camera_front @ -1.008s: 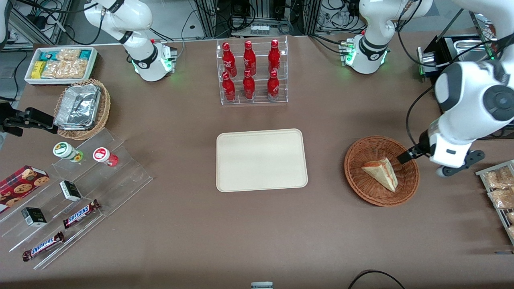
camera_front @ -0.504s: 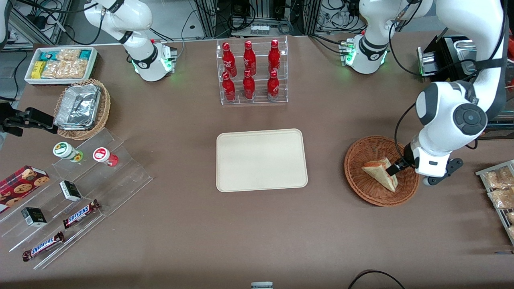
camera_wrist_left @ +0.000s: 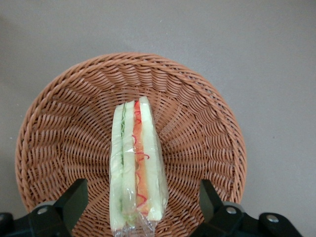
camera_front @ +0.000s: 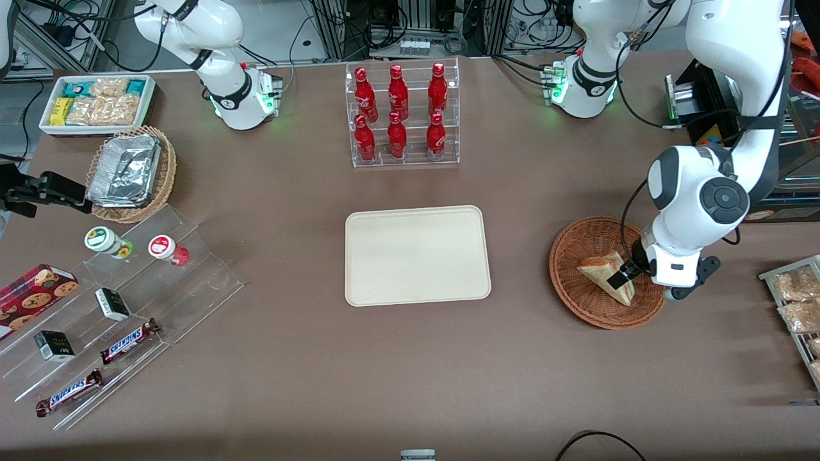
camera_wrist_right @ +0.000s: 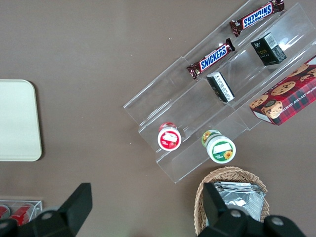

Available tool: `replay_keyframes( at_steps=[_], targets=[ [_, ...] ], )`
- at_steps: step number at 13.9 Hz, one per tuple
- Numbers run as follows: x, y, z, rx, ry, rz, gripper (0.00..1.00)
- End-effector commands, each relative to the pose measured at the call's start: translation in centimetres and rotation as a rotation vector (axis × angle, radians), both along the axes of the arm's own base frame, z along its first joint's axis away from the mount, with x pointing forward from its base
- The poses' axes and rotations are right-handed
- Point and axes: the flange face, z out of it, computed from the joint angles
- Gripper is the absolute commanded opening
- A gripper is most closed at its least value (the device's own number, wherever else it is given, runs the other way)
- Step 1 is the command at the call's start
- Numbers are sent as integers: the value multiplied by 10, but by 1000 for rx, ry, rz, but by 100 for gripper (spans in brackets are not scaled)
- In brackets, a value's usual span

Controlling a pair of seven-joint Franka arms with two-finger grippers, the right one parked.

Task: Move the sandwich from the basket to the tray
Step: 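Lower the left gripper and close it on the sandwich's wrapped edge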

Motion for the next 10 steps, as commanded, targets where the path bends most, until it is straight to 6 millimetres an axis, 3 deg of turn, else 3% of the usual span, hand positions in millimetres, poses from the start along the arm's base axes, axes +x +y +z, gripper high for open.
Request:
replay_keyframes(
  at_steps=[1,10],
  targets=[
    [-14,-3,-13,-9,-14,22,100],
    [-24,-12,-42,-15,-17,49,100]
  ],
)
